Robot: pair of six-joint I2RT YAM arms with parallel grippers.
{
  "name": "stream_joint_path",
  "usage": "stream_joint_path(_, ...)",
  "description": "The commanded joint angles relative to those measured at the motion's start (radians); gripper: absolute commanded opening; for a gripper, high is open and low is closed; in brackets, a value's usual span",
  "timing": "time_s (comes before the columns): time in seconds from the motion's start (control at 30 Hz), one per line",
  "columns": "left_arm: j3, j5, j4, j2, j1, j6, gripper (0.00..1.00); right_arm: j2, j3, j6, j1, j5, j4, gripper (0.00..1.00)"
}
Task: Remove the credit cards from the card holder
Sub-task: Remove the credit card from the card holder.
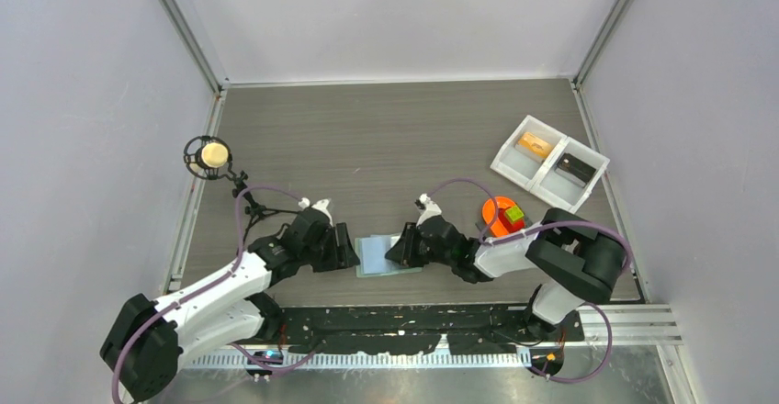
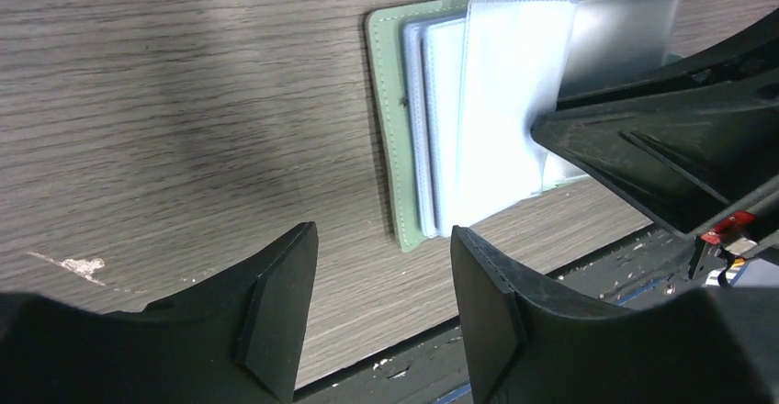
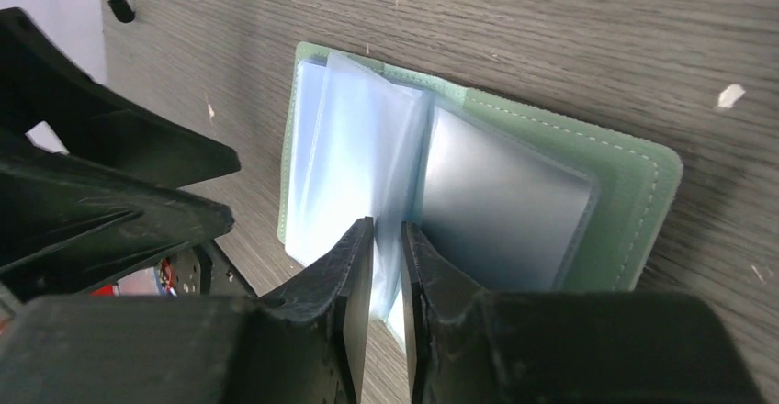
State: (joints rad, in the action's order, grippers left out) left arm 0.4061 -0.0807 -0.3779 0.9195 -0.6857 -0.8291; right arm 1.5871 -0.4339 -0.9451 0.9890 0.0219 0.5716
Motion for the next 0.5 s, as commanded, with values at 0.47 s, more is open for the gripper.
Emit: stream_joint_path(0.47,0.034,-0.024,0.011,0.004,0.048,0.028,0.56,-0.246,-0.128,0.171,-0.026,0.019,-0.414,0.32)
